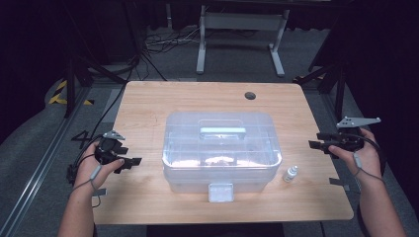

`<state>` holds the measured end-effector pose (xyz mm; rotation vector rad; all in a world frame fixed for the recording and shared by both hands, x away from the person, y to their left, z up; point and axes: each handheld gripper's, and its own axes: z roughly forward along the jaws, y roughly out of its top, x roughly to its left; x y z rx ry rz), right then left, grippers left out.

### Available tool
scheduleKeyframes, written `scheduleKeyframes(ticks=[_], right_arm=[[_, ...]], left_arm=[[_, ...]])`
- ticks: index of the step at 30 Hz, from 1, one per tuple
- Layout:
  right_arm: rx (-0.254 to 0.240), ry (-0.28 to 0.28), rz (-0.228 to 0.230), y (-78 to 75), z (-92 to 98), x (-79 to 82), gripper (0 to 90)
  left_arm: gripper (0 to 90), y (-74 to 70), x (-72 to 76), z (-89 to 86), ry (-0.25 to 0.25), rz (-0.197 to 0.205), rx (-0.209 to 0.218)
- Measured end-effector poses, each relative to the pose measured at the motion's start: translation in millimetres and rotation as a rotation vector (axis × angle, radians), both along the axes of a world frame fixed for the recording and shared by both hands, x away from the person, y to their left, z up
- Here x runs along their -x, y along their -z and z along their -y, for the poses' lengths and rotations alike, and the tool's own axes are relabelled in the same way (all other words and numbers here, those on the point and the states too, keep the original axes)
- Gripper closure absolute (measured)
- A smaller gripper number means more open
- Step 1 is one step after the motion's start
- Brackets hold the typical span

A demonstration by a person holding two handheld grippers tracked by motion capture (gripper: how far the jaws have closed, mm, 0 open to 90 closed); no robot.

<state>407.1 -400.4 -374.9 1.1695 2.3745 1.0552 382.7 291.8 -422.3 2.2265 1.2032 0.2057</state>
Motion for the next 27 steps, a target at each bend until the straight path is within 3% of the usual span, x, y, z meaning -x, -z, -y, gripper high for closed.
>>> scheduleKeyframes(ticks=[2,7,17,24,27], right_arm=[[0.035,-0.018,0.006,-9.2,-2.7,-1.3,45.6],[0.009,-0.057,0.021,-27.0,-9.0,-4.2,45.3],[0.025,-0.131,0.058,-58.6,-30.5,-7.6,44.4],[0.025,-0.215,0.080,-76.8,-57.8,-8.8,42.7],[0.034,-0.266,0.072,-84.7,-78.4,-6.4,41.8]], left_arm=[[27.5,-2.5,1.3,0.1,-0.003,0.009,0.002],[27.5,-4.3,2.5,-3.5,-0.009,0.016,0.018],[27.4,-0.6,5.8,-9.7,-0.027,-0.006,0.021],[27.3,-1.1,10.6,-11.2,-0.036,0.007,0.014],[27.3,-0.8,11.8,-11.7,-0.045,-0.005,0.018]])
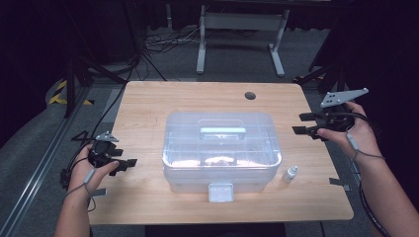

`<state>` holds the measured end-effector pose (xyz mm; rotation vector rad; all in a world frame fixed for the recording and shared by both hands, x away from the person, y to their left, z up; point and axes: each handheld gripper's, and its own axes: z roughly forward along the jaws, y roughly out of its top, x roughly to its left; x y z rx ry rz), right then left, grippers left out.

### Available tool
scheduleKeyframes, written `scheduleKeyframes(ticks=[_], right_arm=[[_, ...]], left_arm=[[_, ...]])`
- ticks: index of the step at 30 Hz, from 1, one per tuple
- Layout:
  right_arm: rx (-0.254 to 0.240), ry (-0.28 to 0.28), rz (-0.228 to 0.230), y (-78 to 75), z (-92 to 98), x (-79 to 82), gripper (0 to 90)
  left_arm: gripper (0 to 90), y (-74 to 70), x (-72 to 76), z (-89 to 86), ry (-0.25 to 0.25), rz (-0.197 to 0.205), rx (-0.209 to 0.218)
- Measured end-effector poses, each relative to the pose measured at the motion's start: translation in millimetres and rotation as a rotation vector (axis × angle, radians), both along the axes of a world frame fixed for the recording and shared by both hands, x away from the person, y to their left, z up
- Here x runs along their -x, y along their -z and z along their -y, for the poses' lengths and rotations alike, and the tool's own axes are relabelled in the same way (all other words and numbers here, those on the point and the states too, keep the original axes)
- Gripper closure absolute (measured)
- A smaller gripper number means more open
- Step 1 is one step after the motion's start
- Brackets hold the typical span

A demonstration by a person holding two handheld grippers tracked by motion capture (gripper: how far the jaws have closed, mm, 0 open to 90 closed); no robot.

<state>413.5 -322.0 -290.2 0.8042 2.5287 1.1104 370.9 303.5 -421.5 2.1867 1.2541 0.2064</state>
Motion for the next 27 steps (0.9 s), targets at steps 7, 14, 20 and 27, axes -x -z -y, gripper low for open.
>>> scheduleKeyframes(ticks=[7,14,20,27], right_arm=[[0.006,-0.095,-0.005,-9.7,-32.2,5.4,41.4],[0.026,-0.173,-0.005,-18.1,-66.1,5.3,39.8],[0.051,-0.222,0.000,-21.5,-87.8,4.3,37.7],[0.089,-0.272,-0.015,-20.6,-110.7,5.3,36.2]], left_arm=[[27.3,0.8,-2.4,-0.7,0.012,0.004,-0.009],[27.4,0.4,-3.8,0.0,0.016,-0.005,-0.001],[28.1,3.2,-2.8,1.4,0.012,-0.025,-0.004],[28.1,3.6,-3.9,1.2,0.020,-0.026,-0.011]])
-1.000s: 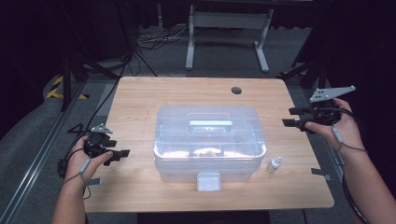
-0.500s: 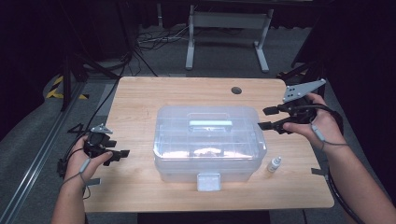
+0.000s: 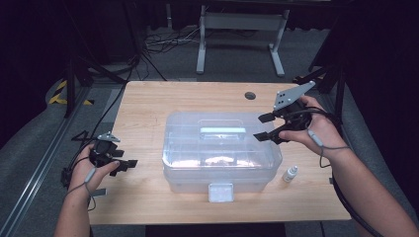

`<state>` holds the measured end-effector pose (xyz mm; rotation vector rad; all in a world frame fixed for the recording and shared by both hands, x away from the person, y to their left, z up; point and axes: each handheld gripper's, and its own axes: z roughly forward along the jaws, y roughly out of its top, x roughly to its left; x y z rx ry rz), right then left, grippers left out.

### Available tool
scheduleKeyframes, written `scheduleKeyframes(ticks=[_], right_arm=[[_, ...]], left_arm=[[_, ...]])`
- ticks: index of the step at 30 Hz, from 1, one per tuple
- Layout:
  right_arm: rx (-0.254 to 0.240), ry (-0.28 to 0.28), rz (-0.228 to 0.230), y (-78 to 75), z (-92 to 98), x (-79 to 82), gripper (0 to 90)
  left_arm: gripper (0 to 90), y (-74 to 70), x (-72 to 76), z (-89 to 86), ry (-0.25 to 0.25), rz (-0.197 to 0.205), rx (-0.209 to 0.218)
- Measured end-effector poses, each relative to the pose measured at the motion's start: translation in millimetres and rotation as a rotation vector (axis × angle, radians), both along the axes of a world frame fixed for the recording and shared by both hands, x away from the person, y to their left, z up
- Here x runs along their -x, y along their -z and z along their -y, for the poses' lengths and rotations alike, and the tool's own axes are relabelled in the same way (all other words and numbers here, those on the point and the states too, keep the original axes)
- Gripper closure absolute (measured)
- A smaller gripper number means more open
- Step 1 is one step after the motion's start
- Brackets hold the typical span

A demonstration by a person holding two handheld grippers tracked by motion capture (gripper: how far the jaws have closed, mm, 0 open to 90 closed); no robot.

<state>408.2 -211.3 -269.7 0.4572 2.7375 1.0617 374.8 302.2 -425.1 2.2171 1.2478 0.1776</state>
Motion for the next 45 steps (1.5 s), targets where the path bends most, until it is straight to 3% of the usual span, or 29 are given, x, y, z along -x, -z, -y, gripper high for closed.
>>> scheduleKeyframes(ticks=[9,19,21,24,31,34,38,45], right_arm=[[0.036,-0.063,-0.034,5.3,-29.2,-0.7,35.1],[0.073,-0.103,-0.033,13.1,-56.0,-6.1,36.4],[0.093,-0.121,-0.029,14.7,-60.1,-7.9,40.3],[0.125,-0.136,-0.001,16.7,-66.0,-10.1,46.7],[0.142,-0.149,0.015,16.4,-71.0,-9.9,56.3],[0.150,-0.143,0.034,13.0,-72.5,-6.4,64.8],[0.147,-0.151,0.039,8.8,-73.0,-5.5,68.3],[0.165,-0.182,0.037,5.4,-74.6,-6.1,76.0]], left_arm=[[28.1,2.4,-0.5,0.3,0.004,-0.011,-0.001],[27.7,4.7,-0.5,1.7,0.018,-0.019,0.013],[26.7,5.1,-0.9,2.0,0.055,-0.035,0.021],[24.1,4.8,-0.8,3.9,0.082,-0.021,0.014],[25.1,4.9,-1.8,8.5,0.087,-0.027,0.025],[26.1,3.7,-1.2,12.9,0.088,-0.005,0.032],[32.5,0.4,1.2,13.3,0.091,0.011,0.012],[34.3,-2.8,7.3,14.2,0.112,0.028,0.037]])
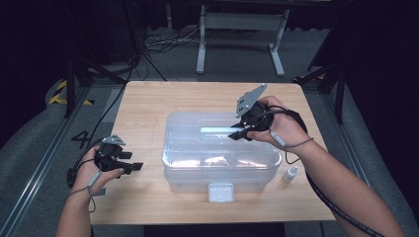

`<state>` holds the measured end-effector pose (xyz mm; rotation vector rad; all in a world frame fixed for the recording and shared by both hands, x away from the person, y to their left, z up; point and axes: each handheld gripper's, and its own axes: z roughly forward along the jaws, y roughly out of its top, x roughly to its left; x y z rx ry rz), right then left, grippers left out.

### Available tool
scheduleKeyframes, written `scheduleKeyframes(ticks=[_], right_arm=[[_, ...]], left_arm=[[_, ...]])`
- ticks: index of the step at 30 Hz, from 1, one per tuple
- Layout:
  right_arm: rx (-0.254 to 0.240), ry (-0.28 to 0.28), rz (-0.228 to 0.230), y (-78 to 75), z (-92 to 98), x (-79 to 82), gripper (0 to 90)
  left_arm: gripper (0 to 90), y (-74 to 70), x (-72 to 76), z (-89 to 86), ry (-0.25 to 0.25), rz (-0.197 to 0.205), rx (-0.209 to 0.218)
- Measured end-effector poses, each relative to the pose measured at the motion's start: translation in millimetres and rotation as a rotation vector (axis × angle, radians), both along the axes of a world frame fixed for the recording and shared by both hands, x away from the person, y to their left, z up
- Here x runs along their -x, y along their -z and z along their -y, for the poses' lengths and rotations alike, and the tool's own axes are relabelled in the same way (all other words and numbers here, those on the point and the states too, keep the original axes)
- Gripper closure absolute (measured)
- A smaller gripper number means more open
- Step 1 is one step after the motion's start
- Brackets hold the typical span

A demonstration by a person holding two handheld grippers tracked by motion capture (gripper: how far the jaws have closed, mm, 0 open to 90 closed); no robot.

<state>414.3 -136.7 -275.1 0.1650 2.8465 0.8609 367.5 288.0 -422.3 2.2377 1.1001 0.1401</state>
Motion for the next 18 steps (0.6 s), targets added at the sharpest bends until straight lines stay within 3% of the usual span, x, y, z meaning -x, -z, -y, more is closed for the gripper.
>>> scheduleKeyframes(ticks=[4,8,10,17,18], right_arm=[[0.016,-0.016,0.011,-3.2,-1.1,0.0,76.4],[0.015,-0.022,-0.010,-4.6,-0.7,-4.9,76.3],[0.022,-0.023,-0.017,-6.1,-1.7,-6.6,76.1],[0.027,-0.025,-0.002,-13.6,-1.7,-14.0,75.2],[0.022,-0.023,-0.003,-14.7,-1.3,-15.5,75.2]], left_arm=[[33.2,-4.0,5.3,0.6,0.000,0.021,0.002],[30.1,-5.2,11.3,-0.2,0.017,0.029,-0.004],[27.9,-5.4,13.1,-1.7,0.014,0.051,-0.006],[26.1,-7.3,21.0,-3.0,0.016,0.045,0.008],[26.1,-7.7,22.5,-2.3,0.010,0.058,0.004]])
